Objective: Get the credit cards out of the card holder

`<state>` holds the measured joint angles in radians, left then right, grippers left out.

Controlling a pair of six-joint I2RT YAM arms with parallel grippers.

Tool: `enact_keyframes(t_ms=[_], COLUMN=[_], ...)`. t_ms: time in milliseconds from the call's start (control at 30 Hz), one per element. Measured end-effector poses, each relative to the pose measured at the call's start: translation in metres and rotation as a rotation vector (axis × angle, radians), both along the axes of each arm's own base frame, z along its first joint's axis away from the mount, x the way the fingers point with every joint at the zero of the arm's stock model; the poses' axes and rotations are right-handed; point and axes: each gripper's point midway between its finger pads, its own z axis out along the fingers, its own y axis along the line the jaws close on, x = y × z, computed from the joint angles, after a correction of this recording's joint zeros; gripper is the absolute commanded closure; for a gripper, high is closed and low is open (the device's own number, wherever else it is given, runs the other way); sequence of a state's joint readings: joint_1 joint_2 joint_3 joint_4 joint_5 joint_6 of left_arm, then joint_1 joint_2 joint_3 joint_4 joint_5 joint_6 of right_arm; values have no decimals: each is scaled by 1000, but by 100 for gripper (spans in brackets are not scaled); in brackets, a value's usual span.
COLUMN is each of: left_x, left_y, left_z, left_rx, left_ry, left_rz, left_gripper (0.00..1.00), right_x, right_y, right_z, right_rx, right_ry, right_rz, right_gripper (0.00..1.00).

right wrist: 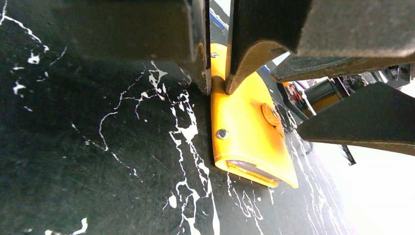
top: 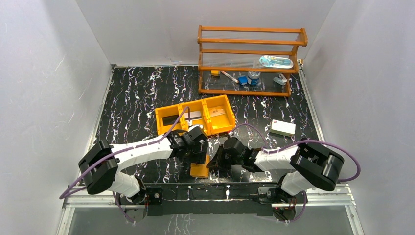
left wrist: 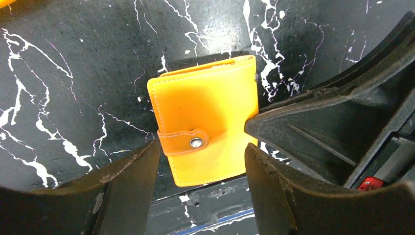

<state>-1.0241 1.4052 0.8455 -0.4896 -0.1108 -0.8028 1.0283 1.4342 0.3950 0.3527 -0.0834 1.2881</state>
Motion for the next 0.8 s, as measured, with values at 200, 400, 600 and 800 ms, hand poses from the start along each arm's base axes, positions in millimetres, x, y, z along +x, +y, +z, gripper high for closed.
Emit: enact_keyframes(t_ms=[200,400,600,800], left_x=[-5,-4,-2,-2], left_y=[6,6,8,9], left_z=[-9,-20,-20,-19], left_rx=[81,160,213,227], left_ry=[51,85,92,76], left_rz=[-21,-26,-18,-15], left_gripper=[43,56,79,90], right_x=[1,1,1,1], right_y=[0,0,0,-1], right_z=[0,0,0,-1], right_rx=[-4,-4,-4,-5], right_ry=[2,7,11,11], right_rz=[-8,-13,-17,-18], right_gripper=[81,81,81,84])
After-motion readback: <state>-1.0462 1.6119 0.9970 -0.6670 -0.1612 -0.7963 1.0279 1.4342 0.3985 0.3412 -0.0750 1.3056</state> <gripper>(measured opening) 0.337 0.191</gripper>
